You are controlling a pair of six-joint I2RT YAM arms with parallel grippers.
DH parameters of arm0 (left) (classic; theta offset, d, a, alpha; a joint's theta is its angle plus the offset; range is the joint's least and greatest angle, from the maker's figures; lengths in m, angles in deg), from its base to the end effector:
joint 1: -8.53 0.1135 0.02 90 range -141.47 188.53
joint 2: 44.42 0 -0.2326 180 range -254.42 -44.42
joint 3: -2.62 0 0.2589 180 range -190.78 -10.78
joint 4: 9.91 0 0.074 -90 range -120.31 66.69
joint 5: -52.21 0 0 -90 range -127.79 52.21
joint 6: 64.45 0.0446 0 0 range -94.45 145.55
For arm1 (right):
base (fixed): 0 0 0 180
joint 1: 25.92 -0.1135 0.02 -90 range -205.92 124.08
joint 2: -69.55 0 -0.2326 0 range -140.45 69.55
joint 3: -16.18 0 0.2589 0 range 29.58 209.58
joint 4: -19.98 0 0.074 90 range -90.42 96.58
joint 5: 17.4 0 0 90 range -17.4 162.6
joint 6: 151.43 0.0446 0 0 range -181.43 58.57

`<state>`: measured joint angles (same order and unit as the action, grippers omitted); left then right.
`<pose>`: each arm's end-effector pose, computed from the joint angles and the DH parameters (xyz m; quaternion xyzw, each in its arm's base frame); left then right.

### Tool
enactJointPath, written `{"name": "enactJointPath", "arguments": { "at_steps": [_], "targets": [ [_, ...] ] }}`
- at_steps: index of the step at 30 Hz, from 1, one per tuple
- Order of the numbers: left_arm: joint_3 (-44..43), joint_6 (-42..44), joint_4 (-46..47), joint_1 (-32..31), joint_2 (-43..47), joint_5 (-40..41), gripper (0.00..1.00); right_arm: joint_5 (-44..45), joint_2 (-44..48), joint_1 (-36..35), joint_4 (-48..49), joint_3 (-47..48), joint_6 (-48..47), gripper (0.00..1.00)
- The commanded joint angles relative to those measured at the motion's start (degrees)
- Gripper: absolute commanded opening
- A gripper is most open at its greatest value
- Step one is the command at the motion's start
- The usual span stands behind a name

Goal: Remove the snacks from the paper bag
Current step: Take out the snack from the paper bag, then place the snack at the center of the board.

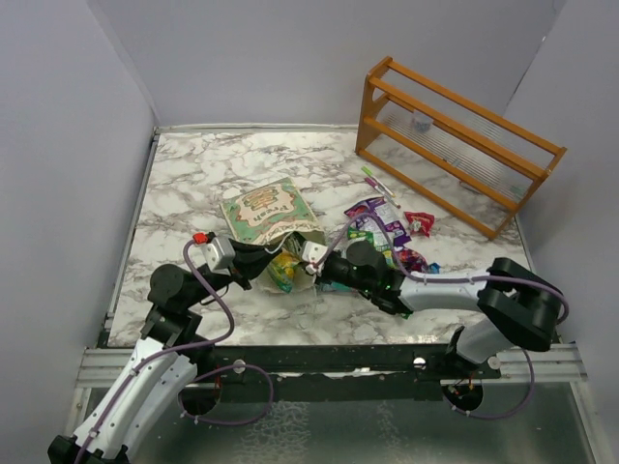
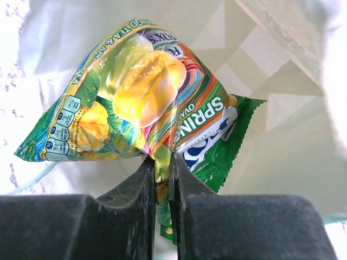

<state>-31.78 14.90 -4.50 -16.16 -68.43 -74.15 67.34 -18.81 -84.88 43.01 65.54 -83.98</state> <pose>0.1415 -0.0942 0.2848 0.3170 0.5384 -0.4093 0.6649 0.1658 0.2835 0.1505 -0.5416 0.5862 0.2227 0.5598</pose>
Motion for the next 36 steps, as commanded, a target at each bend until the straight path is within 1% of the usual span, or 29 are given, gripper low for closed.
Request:
{"name": "enactJointPath", "arguments": {
  "at_steps": [1,8,14,17,20,22,25,27,29,34,36],
  "targets": [
    [-0.9,1.9,-0.3,0.4,2.1,3.1,0.00,-3.1,10.8,-0.2,0.2,-3.2,-0.2,0.01],
    [0.3,3.6,-0.1,0.5,2.9,4.9,0.00,-8.9,27.7,-0.2,-5.9,-8.7,-7.6,0.01],
    [0.3,3.2,0.4,0.7,2.3,5.8,0.00,-18.0,39.6,-0.2,-12.6,-12.9,-12.9,0.01],
    [0.2,3.0,0.4,1.1,2.0,6.6,0.00,-20.5,42.7,-0.2,-17.8,-13.1,-14.5,0.01],
    [0.1,2.2,0.3,1.3,2.0,8.5,0.00,-22.5,43.3,-0.2,-20.2,-12.1,-14.9,0.01],
    [-0.3,1.3,-0.2,1.4,1.8,10.4,0.00,-24.3,44.0,-0.2,-19.7,-11.6,-13.4,0.01],
    [-1.0,0.4,-1.2,1.4,1.5,13.0,0.00,-24.1,46.6,-0.2,-18.6,-11.0,-10.7,0.01],
    [-1.8,-0.7,-2.0,1.4,1.1,14.8,0.00,-21.5,49.2,-0.2,-19.0,-9.4,-7.6,0.01],
    [-2.9,-1.4,-2.6,1.4,0.5,16.5,0.00,-15.1,51.5,-0.2,-18.4,-8.1,-3.7,0.01],
    [-6.5,-2.2,-3.4,1.4,-2.6,21.2,0.00,5.6,56.9,-0.2,-10.1,-10.2,6.0,0.01],
    [-8.4,-2.5,-4.2,1.4,-4.2,22.8,0.00,17.4,57.7,-0.2,-7.7,-10.5,10.0,0.01]
  ]
}}
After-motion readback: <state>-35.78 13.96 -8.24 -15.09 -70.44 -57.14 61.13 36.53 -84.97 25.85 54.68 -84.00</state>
